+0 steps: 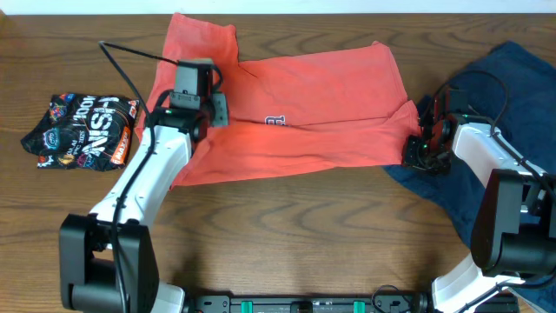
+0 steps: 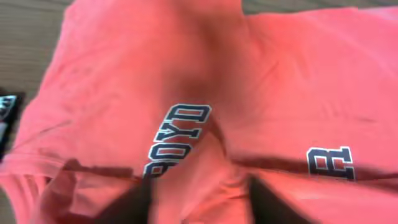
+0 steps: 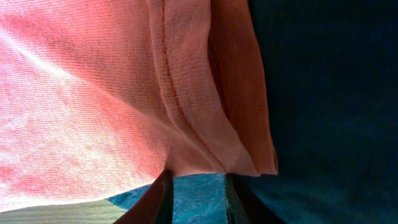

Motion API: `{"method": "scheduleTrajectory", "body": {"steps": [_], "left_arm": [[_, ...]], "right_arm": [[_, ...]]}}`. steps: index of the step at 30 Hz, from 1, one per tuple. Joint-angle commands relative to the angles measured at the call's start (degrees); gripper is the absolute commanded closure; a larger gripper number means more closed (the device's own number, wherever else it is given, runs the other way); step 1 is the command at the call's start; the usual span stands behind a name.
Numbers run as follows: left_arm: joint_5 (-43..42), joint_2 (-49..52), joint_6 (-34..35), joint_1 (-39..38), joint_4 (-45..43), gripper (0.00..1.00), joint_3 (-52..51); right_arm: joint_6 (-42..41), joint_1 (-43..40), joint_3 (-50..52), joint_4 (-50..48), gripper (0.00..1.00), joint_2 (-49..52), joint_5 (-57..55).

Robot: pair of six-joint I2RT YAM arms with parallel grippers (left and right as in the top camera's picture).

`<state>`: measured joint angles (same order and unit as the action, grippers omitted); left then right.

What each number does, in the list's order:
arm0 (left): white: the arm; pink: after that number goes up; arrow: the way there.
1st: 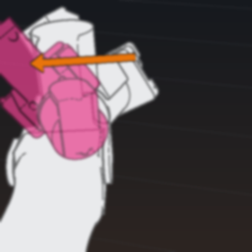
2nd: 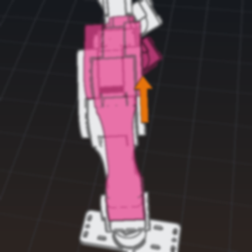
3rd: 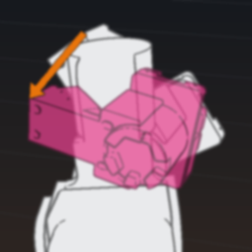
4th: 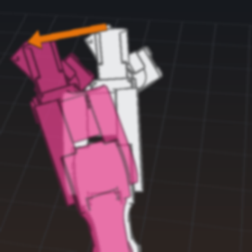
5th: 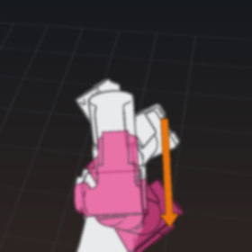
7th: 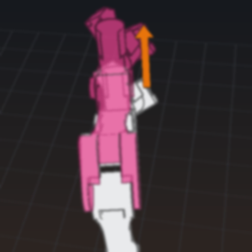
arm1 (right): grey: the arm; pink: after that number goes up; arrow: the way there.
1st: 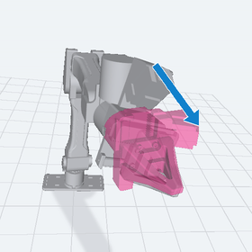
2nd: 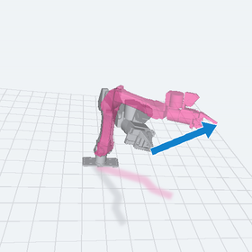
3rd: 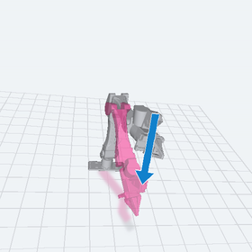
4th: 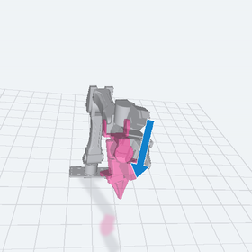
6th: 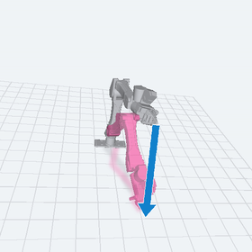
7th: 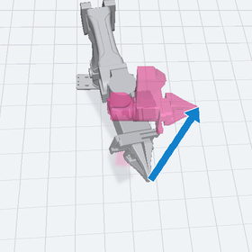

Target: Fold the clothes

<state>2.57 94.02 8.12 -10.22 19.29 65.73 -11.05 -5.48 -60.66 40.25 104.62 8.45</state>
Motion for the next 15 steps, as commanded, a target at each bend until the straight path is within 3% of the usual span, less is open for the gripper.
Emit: {"method": "scheduleTrajectory", "body": {"steps": [1, 4, 9, 15], "left_arm": [[2.8, 0.2, 0.3, 0.3, 3.3, 0.38, -0.3], [2.8, 0.3, 1.5, 0.3, 8.6, 0.32, -1.1], [2.9, 0.3, 3.4, 0.3, 19.5, 0.32, -1.8], [2.8, 0.3, 9.5, 0.8, 19.6, 0.33, -4.1]], "right_arm": [[0.6, 0.7, 0.2, 0.2, 0.74, 0.4, -0.3], [0.7, 0.7, 0.2, 0.3, 0.74, 0.4, -0.3], [0.9, 0.6, -0.3, 0.7, 0.76, 0.0, -0.3], [0.9, -0.6, -6.3, 3.4, 0.77, -2.8, -4.8]]}}
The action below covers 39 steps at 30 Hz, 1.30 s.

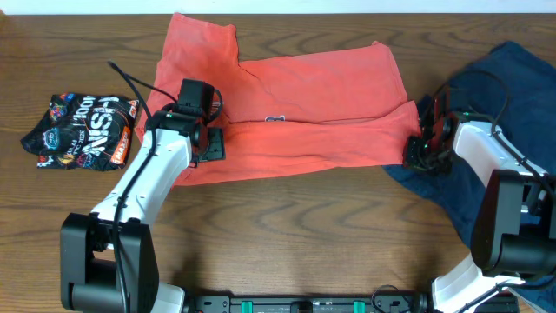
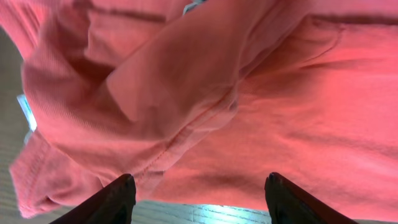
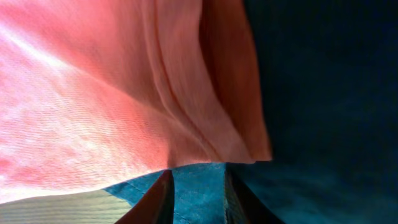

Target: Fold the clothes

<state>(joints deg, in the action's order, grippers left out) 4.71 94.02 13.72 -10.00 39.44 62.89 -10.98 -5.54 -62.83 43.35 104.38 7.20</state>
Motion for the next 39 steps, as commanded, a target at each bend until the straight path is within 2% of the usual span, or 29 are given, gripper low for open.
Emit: {"method": "scheduleTrajectory", "body": {"steps": [1, 6, 11, 18, 20, 24, 31, 34, 38, 39], "left_arm": [[0.7, 0.3, 4.4, 0.7, -0.9, 0.36, -1.7], [0.3, 0.3, 4.6, 0.7, -2.9, 0.41, -4.6], [0.3, 0.3, 4.6, 0.7, -6.1, 0.41, -8.3], [0.2, 0.3, 4.6, 0.7, -8.0, 0.4, -10.1], [0.2, 0.3, 4.6, 0.7, -7.5, 0.4, -10.1], [0.2, 0.3, 4.6, 0.7, -5.6, 0.4, -10.1], [0.3, 0.3, 4.6, 0.7, -3.6, 0.4, -10.1], [0.3, 0.3, 4.6, 0.7, -3.5, 0.39, -10.1], [0.3, 0.3, 4.6, 0.7, -3.7, 0.39, -10.1], [0.3, 0.3, 4.6, 0.7, -3.7, 0.3, -10.1]], "right_arm": [[0.7, -1.0, -5.7, 1.1, 0.79, -2.6, -5.9], [5.1, -4.5, -7.6, -0.1, 0.84, -2.2, -5.6], [7.5, -7.1, -7.5, 1.1, 0.89, 1.0, -5.7], [11.2, -8.5, -7.2, -1.9, 0.89, 8.8, -5.7], [9.5, -9.3, -7.2, -3.4, 0.96, 11.6, -11.1], [0.2, -13.4, -7.2, -4.3, 0.97, 14.1, -23.5], [-6.7, -25.7, -10.5, -4.4, 0.89, 13.0, -26.3], [-7.4, -29.2, -13.7, -2.6, 0.86, 11.9, -19.3], [4.3, -29.8, -18.6, -1.5, 0.73, 8.8, 3.8], [6.6, -29.4, -19.6, -0.6, 0.69, 7.8, 8.1]]}}
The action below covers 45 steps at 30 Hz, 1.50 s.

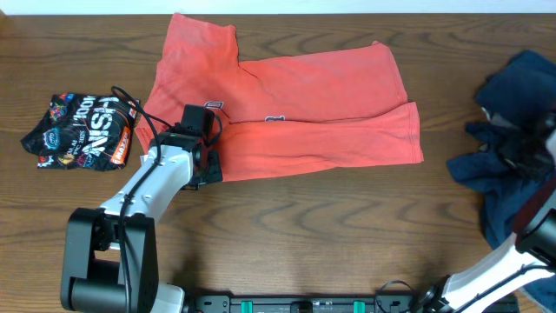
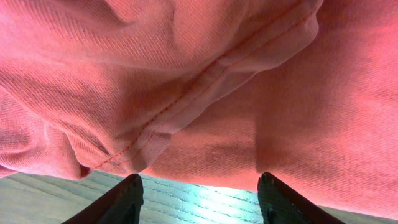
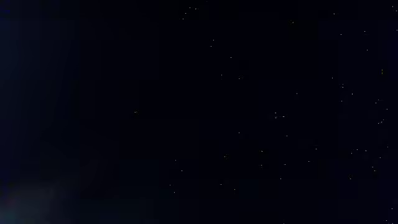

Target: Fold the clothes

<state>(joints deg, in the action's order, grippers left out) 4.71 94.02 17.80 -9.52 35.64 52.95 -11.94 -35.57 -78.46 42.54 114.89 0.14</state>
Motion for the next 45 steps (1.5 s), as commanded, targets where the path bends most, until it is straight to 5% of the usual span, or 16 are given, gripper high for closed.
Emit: {"method": "scheduleTrajectory", "body": {"steps": [1, 6, 17, 25, 35, 37, 45], "left_arm": [[0.3, 0.3, 0.4, 0.2, 0.1, 0.24, -0.1], [0.3, 0.3, 0.3, 0.2, 0.0, 0.18, -0.1], [0.3, 0.3, 0.3, 0.2, 0.2, 0.17, -0.1], [0.3, 0.3, 0.3, 0.2, 0.3, 0.17, -0.1], [0.3, 0.3, 0.3, 0.2, 0.2, 0.17, -0.1], [0.3, 0.3, 0.3, 0.2, 0.2, 0.17, -0.1], [0.2, 0.3, 0.3, 0.2, 0.3, 0.17, -0.1]], "right_arm": [[10.6, 1.6, -4.8, 1.4, 0.66, -4.0, 19.5], [16.8, 8.0, -5.3, 5.9, 0.53, -7.3, 25.7], [17.7, 22.8, 3.3, 0.4, 0.52, -2.4, 19.3], [9.2, 24.2, 4.2, 3.5, 0.59, -1.0, 11.5], [13.7, 21.2, 5.1, 11.2, 0.69, -1.6, 10.5], [13.4, 21.2, 6.1, 10.0, 0.77, -1.6, 6.4], [0.4, 18.3, 8.2, -2.1, 0.8, -1.6, -17.3]]}}
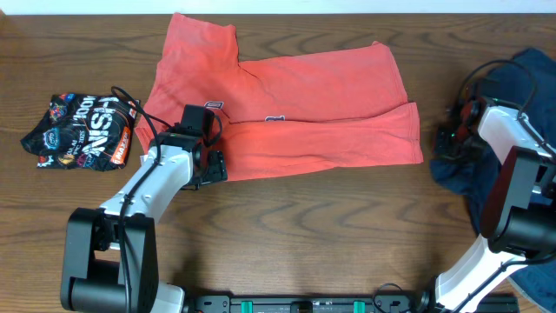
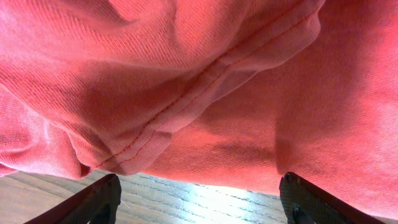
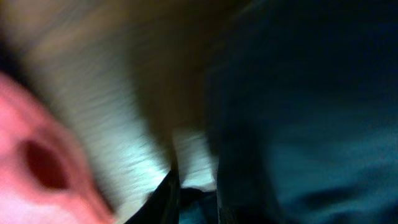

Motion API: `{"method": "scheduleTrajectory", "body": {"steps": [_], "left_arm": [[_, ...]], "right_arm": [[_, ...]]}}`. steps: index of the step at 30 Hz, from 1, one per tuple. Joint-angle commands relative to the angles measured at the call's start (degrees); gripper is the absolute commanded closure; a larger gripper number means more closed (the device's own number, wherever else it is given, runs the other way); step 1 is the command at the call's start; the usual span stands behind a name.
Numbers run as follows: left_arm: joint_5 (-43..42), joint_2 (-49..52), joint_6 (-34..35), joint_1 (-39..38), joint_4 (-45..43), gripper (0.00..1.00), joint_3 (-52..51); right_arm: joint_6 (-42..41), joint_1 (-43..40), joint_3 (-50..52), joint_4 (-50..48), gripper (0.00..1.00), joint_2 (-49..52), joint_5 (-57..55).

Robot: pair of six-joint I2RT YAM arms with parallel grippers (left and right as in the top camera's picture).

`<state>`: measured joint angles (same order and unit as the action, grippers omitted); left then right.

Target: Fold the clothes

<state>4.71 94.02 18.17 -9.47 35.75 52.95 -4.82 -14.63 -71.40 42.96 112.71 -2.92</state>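
The red shirt [image 1: 295, 104] lies flat on the table, its lower part folded up in a long band. My left gripper [image 1: 211, 165] is at the shirt's lower left corner. In the left wrist view it [image 2: 199, 202] stands wide open over bare wood, with the stitched red hem [image 2: 186, 112] just beyond the fingertips [image 2: 99, 199]. A navy cloth [image 1: 530, 78] is bunched at the right edge. My right gripper [image 1: 447, 143] is at its left edge. The blurred right wrist view shows the narrow jaws of that gripper [image 3: 194, 196] with dark cloth [image 3: 311, 93] between them.
A black and orange snack bag [image 1: 82, 130] lies left of the shirt, close to the left arm. The wooden table [image 1: 304, 235] shows in front of the shirt. A strip of wood separates the shirt's right corner from the navy cloth.
My left jaws stand wider apart at the same corner. My right arm was at the far right edge with a black wrist view. It is now at the navy cloth's left edge, nearer the shirt.
First my left gripper was over the shirt's upper left print and the right at the shirt's right corner, on navy cloth beneath it. Then the left was at the lower left corner. Later the navy cloth lay clear of the shirt, to the right.
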Motion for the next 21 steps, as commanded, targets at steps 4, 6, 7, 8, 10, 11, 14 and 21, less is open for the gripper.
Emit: {"method": "scheduleTrajectory", "body": {"steps": [4, 6, 7, 8, 10, 11, 14, 21], "left_arm": [[0.2, 0.3, 0.0, 0.2, 0.4, 0.17, -0.1], [0.2, 0.3, 0.2, 0.2, 0.8, 0.17, -0.1], [0.2, 0.3, 0.2, 0.2, 1.0, 0.17, -0.1], [0.2, 0.3, 0.2, 0.2, 1.3, 0.17, -0.1], [0.2, 0.3, 0.2, 0.2, 1.6, 0.17, -0.1], [0.2, 0.3, 0.2, 0.2, 1.7, 0.17, -0.1], [0.2, 0.3, 0.2, 0.2, 1.7, 0.17, -0.1], [0.2, 0.3, 0.2, 0.2, 1.7, 0.17, -0.1]], "right_arm": [[-14.9, -8.0, -1.1, -4.3, 0.73, 0.5, -19.7], [-19.6, -11.0, -2.6, -3.3, 0.72, 0.5, -21.6], [-22.3, -12.7, -3.4, -2.5, 0.71, 0.5, -22.6], [-24.9, -14.3, -4.1, -1.6, 0.7, 0.5, -23.5], [-27.8, -16.7, -4.9, -0.6, 0.68, 0.5, -23.9], [-28.5, -18.0, -5.2, -0.3, 0.67, 0.5, -23.8], [-28.5, -20.2, -5.7, -1.1, 0.65, 0.5, -21.1], [-0.7, -19.9, -6.5, -8.1, 0.56, -0.2, 13.7]]}}
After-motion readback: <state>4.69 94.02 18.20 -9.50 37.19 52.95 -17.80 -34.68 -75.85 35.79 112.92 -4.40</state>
